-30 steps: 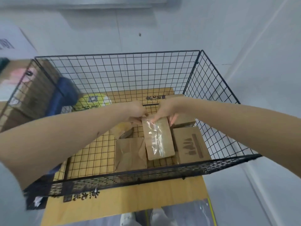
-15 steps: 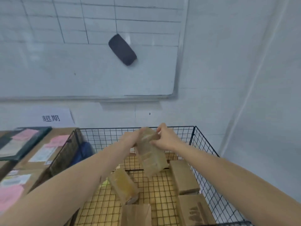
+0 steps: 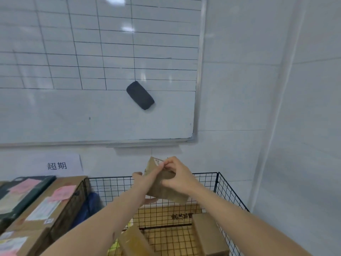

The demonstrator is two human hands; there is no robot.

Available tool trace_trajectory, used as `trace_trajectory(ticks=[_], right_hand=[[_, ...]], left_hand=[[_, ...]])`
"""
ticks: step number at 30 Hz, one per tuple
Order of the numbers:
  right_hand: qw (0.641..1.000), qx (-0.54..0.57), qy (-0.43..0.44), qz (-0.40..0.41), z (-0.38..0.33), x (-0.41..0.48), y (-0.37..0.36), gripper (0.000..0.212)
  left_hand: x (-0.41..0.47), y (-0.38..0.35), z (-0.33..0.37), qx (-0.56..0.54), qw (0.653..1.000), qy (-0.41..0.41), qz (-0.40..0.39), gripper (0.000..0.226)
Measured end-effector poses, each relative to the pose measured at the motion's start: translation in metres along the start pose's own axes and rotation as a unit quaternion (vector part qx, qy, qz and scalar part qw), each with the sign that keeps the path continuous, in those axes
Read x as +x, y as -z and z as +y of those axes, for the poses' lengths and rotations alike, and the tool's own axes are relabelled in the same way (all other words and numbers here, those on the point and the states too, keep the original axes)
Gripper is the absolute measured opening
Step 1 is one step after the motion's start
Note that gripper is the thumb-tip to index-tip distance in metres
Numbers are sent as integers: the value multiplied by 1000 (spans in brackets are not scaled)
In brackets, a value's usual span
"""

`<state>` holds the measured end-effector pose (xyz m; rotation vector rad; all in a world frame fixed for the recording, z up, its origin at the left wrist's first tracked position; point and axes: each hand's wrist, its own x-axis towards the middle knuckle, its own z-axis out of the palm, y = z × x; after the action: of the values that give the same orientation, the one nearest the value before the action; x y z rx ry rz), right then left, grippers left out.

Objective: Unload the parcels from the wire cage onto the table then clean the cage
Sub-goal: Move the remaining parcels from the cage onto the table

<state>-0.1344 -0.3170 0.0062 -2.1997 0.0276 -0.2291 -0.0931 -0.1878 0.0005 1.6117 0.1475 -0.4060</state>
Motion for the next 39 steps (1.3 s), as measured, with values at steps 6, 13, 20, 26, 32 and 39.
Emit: trace_trajectory(ticks=[6,13,20,26,32,39], right_hand=[[999,-35,-8,35,3,-4,13,67],[990,-74,-110,54,13,-8,31,76],[978,69,-187,65,3,1,7,83],[937,222,-241,121,3,12,9,67],[951,169,-188,178,6,13,1,44],[984,49,-108,133,1,6,-3,51]], left_hand=[[10,9,4,-56,998,-10,16,62],[19,26,8,-85,996,-15,16,50],[13,23,-1,-86,994,-37,-57,82],[12,27,4,7,990,-81,-115,87],[18,25,3,61,990,-100,-77,52],[19,29,-5,179,973,-140,-27,56]])
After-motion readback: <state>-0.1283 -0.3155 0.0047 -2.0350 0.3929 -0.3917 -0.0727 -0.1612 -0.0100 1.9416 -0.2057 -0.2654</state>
